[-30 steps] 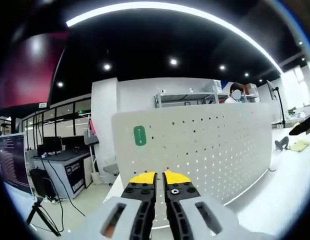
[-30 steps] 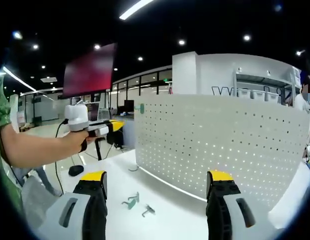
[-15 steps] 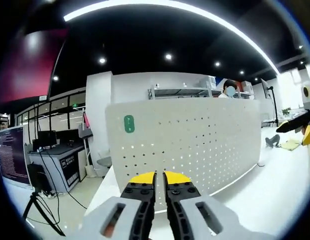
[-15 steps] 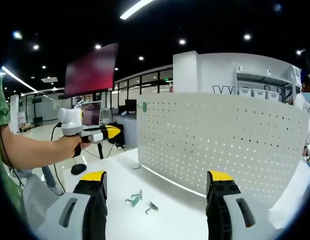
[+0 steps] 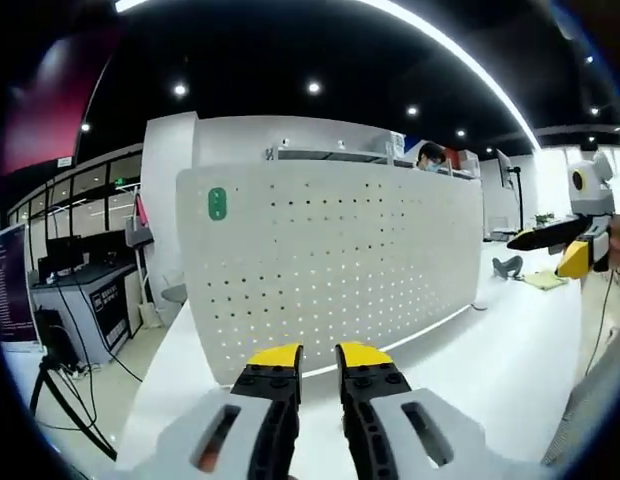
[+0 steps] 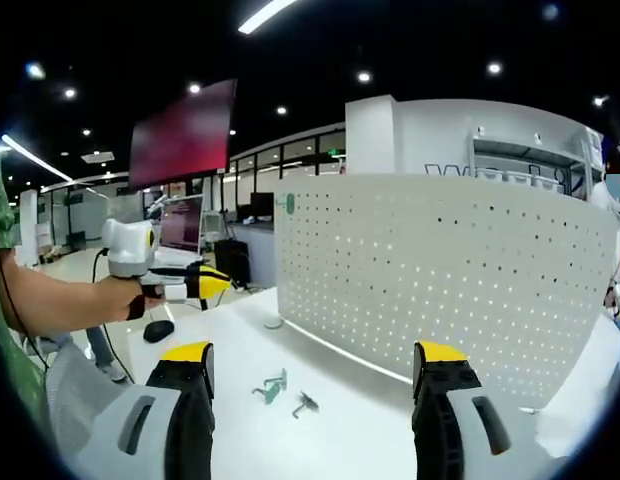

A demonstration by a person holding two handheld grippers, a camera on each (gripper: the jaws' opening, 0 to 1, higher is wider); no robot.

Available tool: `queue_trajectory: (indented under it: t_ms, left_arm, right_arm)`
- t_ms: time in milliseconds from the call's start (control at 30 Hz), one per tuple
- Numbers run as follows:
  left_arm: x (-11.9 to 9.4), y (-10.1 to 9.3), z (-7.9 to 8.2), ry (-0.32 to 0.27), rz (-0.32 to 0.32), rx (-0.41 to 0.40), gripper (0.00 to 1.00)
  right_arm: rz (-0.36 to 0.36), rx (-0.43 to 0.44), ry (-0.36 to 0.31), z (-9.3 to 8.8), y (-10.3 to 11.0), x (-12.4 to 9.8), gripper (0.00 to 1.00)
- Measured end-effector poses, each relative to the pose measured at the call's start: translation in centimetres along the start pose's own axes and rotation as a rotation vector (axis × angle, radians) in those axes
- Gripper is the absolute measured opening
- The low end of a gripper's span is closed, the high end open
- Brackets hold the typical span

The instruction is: Insert the hook assembly into the mounting plate slot until the hook locks in place.

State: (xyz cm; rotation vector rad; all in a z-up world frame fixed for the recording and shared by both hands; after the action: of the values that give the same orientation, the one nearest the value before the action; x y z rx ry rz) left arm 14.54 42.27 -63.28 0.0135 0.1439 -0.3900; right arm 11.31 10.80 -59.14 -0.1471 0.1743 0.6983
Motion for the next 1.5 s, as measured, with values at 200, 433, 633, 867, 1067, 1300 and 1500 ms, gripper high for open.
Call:
queue_trajectory:
  t_ms: [200, 433, 633, 867, 1067, 1300, 1500]
  left_arm:
    - [-1.0, -0.7, -0.9, 0.073, -0.067, -0.042, 0.24]
    - [-1.8, -1.5, -1.6, 0.127, -0.125, -0.044, 0.28]
    - [-2.5, -2.2, -2.4, 0.174, -0.153, -0.053, 0.34]
    - [-3.5, -3.3, -3.1, 0.225, -0.184, -0.084, 0.42]
    - [-4.3, -4.2, -3.9, 0.242, -0.195, -0.104, 0.43]
    - [-4.7, -4.9, -5.2, 0.26, -0.199, -0.12, 0.43]
    - [-4.6, -5.3, -6.0, 0.269, -0.204, -0.133, 0.43]
  right_arm:
    - [0.01, 0.002, 0.016, -0.4, 0.4, 0.1, 0.84]
    - [0.022, 0.0, 0.029, -0.5, 0.7, 0.3, 0.84]
    - [0.027, -0.002, 0.041, -0.8, 0.9, 0.3, 0.84]
    - [0.034, -0.001, 0.058, -1.3, 1.0, 0.3, 0.84]
    - [0.038, 0.002, 0.071, -1.8, 1.0, 0.3, 0.84]
    - [0.045, 0.006, 0.091, -2.4, 1.0, 0.6, 0.83]
    - [0.044, 0.002, 0.116, -3.3, 0.8, 0.9, 0.83]
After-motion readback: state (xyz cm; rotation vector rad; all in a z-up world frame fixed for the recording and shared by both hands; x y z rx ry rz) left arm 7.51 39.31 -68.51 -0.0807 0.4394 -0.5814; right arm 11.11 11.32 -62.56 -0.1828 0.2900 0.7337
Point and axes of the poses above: the point that each gripper's makers call its tool centre point, and the gripper's own axes: x roughly forward along the fingers, y roughly to its left, z roughly out of its top, the point moved 10 cm from there along -x, roughly backward along the fingers, and after that the axes turned 3 degrees about -x, right-handed, at the moved point
